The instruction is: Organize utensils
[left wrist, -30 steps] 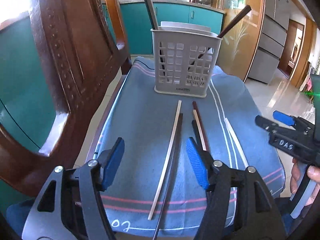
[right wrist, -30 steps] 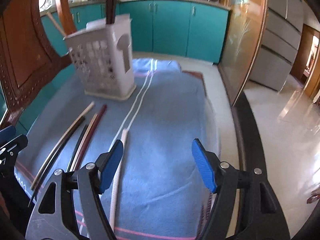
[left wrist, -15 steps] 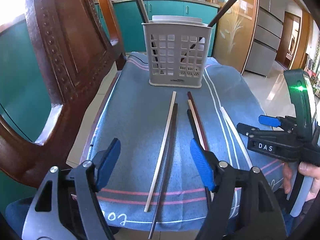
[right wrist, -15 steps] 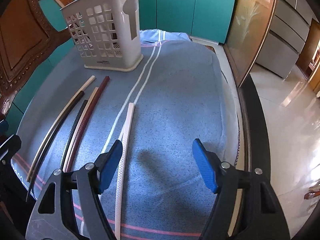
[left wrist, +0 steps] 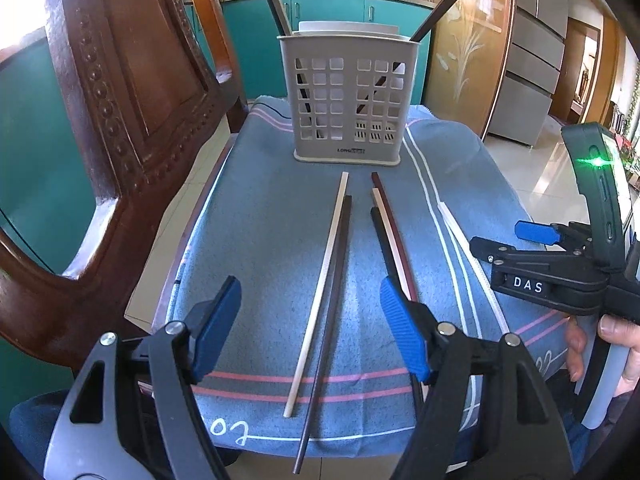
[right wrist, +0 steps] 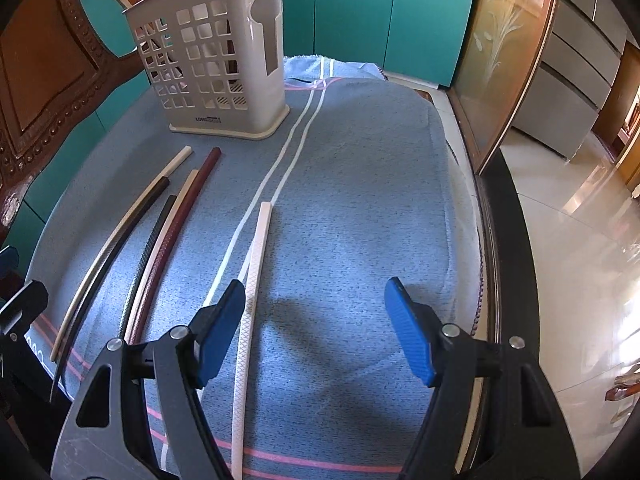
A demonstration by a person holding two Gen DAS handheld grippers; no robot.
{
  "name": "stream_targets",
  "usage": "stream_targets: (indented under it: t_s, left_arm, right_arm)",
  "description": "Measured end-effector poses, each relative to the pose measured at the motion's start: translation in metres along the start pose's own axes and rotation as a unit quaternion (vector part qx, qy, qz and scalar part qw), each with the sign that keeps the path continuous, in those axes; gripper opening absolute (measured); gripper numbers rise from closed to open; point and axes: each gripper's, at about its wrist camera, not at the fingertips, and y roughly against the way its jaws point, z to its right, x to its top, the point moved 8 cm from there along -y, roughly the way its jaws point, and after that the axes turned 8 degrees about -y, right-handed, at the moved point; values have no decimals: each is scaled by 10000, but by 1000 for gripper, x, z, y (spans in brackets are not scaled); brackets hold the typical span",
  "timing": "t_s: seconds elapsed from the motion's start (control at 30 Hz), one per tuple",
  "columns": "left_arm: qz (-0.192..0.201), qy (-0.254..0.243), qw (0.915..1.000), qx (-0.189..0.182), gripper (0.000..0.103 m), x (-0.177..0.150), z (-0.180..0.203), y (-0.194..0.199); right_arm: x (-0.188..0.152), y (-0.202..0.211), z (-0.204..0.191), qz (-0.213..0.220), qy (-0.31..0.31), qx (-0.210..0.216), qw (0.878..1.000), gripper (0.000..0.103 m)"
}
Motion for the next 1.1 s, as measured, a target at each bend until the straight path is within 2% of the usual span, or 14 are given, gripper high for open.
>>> stream_targets:
  t_s: [1.1]
  left_arm:
    - [-247, -36, 9997, -35, 74, -11, 0, -13]
  right_arm:
    - [-3, -6, -8, -81, 151, -74, 9998, 71]
